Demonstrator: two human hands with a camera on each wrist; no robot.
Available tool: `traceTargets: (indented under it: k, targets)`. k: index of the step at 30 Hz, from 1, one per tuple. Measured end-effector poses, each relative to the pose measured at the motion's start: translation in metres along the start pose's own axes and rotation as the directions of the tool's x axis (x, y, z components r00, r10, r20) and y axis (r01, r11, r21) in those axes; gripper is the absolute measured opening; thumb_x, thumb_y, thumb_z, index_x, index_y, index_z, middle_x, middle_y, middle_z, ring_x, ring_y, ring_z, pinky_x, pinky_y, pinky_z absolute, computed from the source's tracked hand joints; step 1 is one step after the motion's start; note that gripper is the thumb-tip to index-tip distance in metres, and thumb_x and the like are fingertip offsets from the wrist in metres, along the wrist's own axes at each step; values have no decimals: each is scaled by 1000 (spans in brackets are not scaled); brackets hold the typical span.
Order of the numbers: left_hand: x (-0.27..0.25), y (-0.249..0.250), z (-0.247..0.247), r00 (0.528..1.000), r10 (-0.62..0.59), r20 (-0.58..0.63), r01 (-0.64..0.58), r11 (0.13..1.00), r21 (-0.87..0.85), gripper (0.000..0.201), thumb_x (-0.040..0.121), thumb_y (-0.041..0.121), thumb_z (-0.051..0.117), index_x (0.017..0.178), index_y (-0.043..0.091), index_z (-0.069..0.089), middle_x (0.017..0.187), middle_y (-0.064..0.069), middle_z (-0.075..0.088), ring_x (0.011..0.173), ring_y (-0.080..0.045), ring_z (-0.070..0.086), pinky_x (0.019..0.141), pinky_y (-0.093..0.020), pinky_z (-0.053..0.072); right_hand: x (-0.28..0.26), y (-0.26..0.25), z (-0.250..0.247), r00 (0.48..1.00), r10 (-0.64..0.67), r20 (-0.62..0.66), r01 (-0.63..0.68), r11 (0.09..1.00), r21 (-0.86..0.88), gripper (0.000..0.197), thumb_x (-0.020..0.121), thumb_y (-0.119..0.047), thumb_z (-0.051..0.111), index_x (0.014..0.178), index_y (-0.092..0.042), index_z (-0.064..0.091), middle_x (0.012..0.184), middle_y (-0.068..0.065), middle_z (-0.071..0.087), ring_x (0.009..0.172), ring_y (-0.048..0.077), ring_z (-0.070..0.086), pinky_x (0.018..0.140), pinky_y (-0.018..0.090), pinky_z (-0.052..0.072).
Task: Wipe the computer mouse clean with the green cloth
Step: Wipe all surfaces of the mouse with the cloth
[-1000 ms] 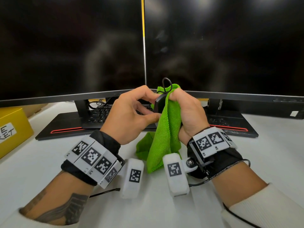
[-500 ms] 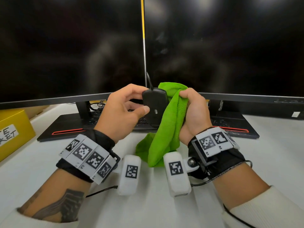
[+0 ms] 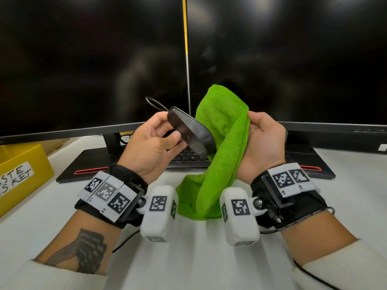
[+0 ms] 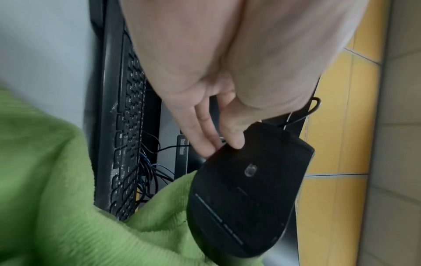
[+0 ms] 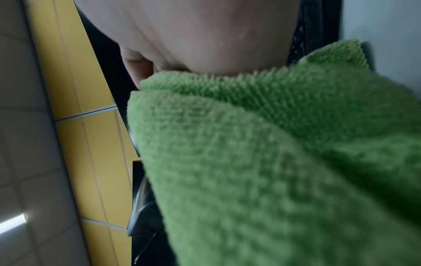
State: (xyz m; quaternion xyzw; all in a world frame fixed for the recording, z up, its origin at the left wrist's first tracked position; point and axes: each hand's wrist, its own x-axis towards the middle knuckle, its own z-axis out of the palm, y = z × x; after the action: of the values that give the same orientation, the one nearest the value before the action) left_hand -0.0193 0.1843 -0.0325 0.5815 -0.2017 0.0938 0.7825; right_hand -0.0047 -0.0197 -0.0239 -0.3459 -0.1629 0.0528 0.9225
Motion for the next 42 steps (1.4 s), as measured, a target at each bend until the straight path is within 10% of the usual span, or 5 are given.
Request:
traceTargets:
  k: [7,19,24,37,42]
  targets:
    - [0,1,1,999,-35,-32,36,999,3,41,98,-20,43,109,15,62,107,-2,71,106,-21,69,88,-34,60,-3,-5,-2,992,-71,108,51,983,176,37,84,-25,39,85,-5,70,86,12,70,81,29,72,82,39,62]
    - [0,4,1,984,-126,-122,132,990,45,36,102,-8,49,130,11,61,117,-8,76,102,-25,75,99,-43,57,0,-4,-5,960,24,277,-3,997,-77,73,74,-9,40,142,-20,64,144,10,63,124,34,49,125,57,25]
    - [0,2,9,976,-121,-184,156,969,190,28,98,-4,61,125,4,64,116,-19,75,88,-24,77,86,-38,64,2,9,-1,960,49,276,72,909,-412,75,84,21,48,137,-30,64,134,-1,70,113,20,68,92,35,59]
    - [-6,7,22,978,-202,-56,209,921,329,59,87,54,64,128,13,66,119,-16,76,97,-27,74,92,-50,62,5,17,-7,941,-301,158,306,548,-778,83,63,1,95,138,-21,66,133,-3,70,121,7,67,102,38,57]
    - [-8,5,13,932,-359,52,229,694,683,35,82,30,82,112,13,76,103,-11,81,94,-29,78,83,-44,62,4,15,-6,924,-376,66,283,558,-780,73,71,0,91,135,-23,67,114,3,75,96,10,76,83,30,64]
